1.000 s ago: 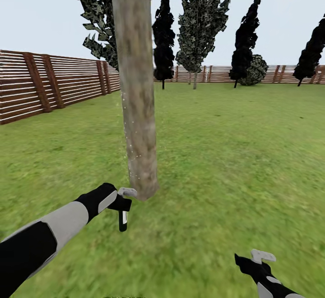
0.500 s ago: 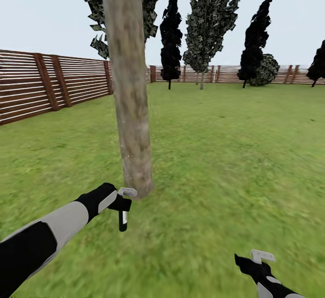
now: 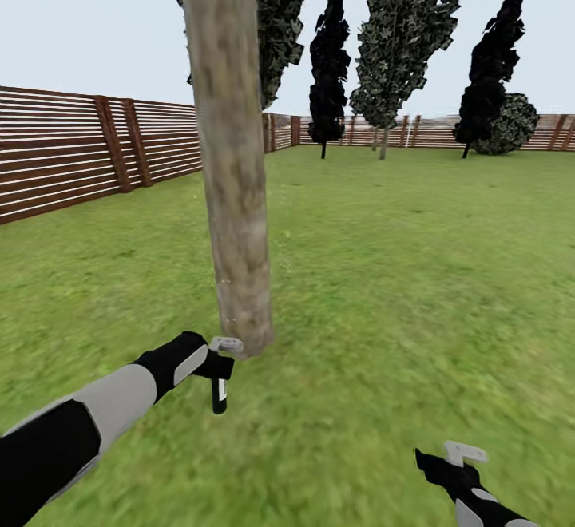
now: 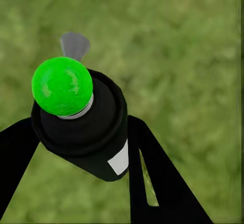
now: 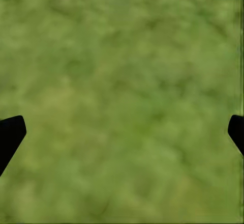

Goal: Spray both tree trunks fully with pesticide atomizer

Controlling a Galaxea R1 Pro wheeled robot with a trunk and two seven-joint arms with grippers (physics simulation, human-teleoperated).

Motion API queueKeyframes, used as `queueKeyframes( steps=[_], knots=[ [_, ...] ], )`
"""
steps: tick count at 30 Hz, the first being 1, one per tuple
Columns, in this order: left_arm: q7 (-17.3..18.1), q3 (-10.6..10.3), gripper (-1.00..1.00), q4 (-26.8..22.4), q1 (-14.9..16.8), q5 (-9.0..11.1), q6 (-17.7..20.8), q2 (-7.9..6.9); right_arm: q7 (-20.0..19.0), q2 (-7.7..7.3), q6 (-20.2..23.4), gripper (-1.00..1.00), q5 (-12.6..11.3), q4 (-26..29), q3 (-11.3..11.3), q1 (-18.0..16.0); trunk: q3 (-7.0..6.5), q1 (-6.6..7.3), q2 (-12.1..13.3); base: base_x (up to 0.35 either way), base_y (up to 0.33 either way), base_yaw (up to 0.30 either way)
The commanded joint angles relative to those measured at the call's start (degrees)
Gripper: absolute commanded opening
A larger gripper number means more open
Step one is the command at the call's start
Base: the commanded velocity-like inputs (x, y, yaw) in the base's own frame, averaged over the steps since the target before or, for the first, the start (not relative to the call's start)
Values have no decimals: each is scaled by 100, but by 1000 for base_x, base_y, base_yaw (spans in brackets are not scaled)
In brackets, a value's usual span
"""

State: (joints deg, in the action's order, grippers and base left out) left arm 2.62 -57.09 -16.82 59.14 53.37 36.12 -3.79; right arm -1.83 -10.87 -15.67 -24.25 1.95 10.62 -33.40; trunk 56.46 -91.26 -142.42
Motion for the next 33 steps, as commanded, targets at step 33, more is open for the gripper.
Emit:
queueKeyframes(
  steps=[33],
  knots=[
    [-43,22,-100,-14,3976,-58,2066,91,-19,-3,-15,100,-69,-10,45,-2,6,1,-3,0,-26,29]
  ],
)
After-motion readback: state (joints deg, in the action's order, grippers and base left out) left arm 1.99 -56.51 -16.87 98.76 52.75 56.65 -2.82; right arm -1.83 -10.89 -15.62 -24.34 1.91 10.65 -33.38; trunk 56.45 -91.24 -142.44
